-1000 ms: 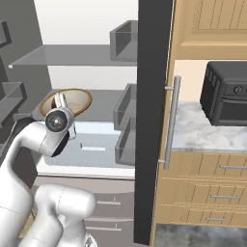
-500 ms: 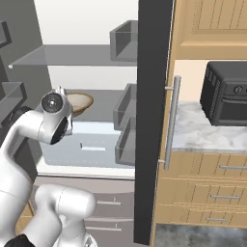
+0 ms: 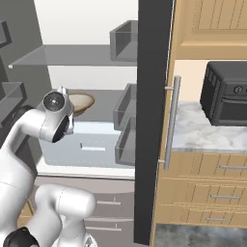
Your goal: Move the cup from next to the sink to the open cabinet. Then, move the bowl with the potato to the fridge to clear the area for faucet cleaning.
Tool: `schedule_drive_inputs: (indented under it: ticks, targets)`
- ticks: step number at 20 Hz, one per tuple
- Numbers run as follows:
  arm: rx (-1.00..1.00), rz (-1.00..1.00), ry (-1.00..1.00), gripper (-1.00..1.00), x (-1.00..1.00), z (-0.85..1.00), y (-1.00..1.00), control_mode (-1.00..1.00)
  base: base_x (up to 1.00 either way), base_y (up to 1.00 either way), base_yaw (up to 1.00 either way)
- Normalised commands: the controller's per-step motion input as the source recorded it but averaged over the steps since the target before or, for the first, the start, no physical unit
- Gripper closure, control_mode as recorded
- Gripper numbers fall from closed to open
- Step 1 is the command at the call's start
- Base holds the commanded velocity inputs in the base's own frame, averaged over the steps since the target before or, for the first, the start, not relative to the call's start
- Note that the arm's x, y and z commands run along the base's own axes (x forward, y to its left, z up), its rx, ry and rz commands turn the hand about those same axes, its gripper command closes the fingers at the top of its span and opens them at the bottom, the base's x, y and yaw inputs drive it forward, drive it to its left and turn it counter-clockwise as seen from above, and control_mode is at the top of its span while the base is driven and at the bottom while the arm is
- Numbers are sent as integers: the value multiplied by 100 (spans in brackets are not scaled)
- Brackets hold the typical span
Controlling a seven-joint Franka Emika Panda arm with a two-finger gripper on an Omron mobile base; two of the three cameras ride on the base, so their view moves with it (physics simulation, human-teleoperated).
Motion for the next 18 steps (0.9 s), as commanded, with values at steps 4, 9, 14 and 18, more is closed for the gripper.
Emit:
schedule_drive_inputs:
  ticks: [4, 9, 14, 18]
  targets:
    - [0, -8, 0, 100, 61, 0, 10, -100, 0, 0, 0]
    - [0, -5, 5, 100, 52, -9, 4, -100, 0, 0, 0]
    - [0, 0, 8, 100, 6, -32, 0, -100, 0, 0, 0]
    - [0, 0, 5, 100, 8, -29, 0, -100, 0, 0, 0]
